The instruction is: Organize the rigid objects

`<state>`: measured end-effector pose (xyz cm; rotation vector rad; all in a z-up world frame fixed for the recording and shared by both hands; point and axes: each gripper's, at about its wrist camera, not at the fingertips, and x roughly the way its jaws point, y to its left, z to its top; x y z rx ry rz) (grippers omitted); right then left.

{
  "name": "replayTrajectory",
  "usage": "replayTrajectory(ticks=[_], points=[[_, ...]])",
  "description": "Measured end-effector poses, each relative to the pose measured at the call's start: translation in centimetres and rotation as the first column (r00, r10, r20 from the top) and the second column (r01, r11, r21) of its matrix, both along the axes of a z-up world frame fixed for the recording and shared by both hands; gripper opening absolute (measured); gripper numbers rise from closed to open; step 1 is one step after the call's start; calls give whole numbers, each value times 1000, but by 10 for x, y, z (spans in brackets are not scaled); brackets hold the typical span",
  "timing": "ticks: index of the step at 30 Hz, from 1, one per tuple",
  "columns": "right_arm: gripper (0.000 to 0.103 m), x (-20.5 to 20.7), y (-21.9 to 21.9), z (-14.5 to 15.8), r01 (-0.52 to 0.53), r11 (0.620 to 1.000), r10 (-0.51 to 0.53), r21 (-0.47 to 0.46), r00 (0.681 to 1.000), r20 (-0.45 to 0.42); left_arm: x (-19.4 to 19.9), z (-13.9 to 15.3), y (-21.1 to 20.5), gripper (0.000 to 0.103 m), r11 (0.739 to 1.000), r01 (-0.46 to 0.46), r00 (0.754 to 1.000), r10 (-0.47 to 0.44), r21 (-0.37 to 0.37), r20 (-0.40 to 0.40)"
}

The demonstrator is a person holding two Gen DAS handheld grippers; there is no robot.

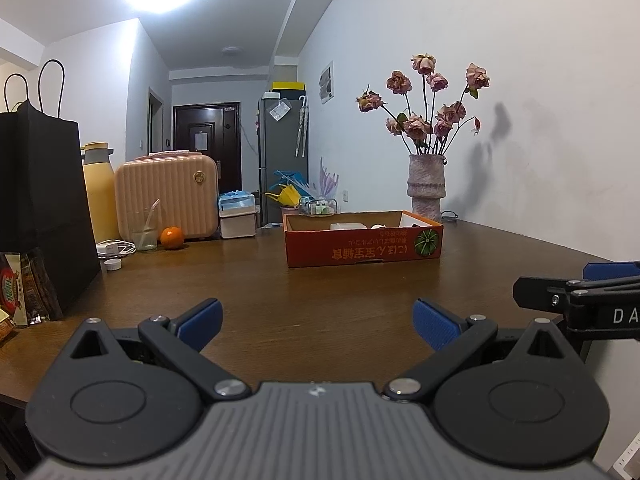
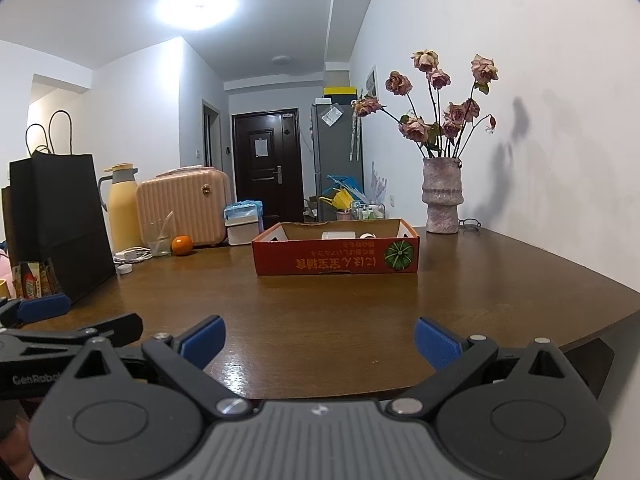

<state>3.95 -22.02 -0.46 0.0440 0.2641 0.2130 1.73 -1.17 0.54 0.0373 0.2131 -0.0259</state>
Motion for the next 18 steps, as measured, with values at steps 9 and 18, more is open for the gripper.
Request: replayTrajectory(ticks=[9, 18], points=[[101, 2, 0, 0, -4, 1000, 4, 1, 1000, -11, 0, 1, 1, 103, 1000, -2, 1000, 2, -2, 2], [101, 2, 0, -2, 2, 1000, -2, 5, 1000, -20, 1, -1, 1, 103, 1000, 9, 1000, -9, -14, -1]])
